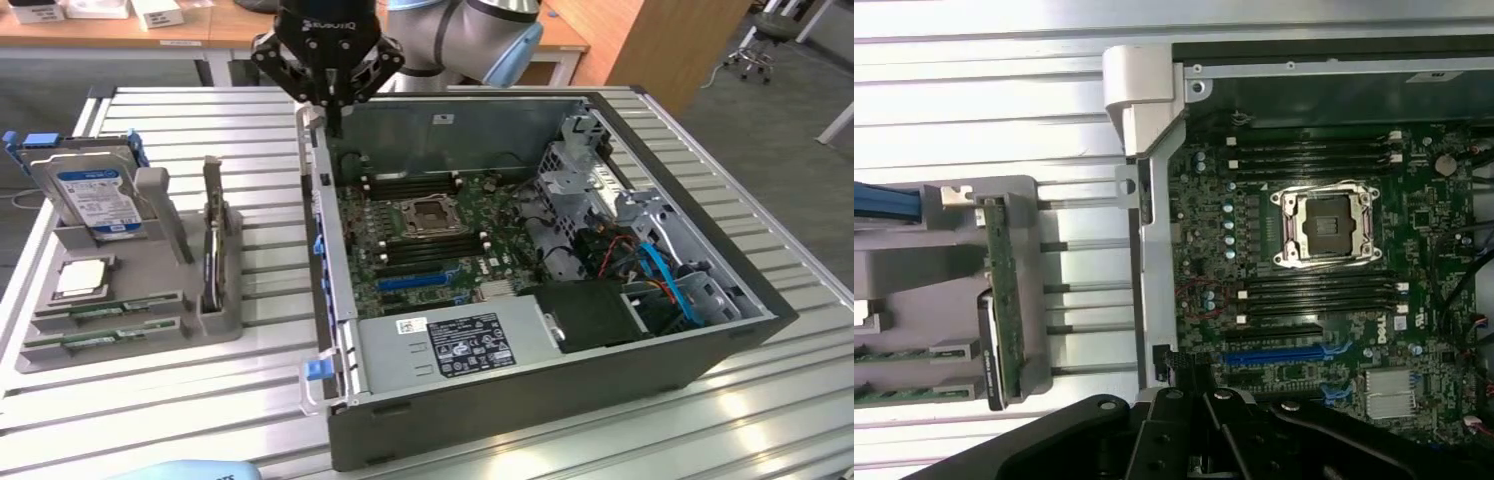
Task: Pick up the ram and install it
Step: 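Reach for the ram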
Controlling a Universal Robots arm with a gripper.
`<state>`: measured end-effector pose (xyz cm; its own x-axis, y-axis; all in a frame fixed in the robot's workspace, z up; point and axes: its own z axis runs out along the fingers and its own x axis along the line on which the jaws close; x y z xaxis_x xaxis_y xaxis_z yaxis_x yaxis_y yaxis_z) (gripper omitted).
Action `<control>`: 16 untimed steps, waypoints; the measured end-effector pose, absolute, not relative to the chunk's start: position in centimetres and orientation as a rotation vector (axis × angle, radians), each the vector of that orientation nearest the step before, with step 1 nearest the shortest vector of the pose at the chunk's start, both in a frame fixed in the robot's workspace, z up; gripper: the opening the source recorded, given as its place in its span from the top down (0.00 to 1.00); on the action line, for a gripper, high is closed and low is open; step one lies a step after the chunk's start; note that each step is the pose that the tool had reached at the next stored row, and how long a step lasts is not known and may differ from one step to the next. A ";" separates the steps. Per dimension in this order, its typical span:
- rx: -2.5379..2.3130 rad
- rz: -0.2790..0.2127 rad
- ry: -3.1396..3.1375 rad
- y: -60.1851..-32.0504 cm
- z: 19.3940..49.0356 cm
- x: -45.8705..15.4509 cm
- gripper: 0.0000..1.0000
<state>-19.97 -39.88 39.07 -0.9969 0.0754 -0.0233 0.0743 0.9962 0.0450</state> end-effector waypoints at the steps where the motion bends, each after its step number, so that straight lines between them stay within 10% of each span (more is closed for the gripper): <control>1: 0.117 0.069 3.114 -39.9 39.1 -20.3 0.90; 16: 0.117 0.069 3.114 -39.9 38.8 -24.3 0.90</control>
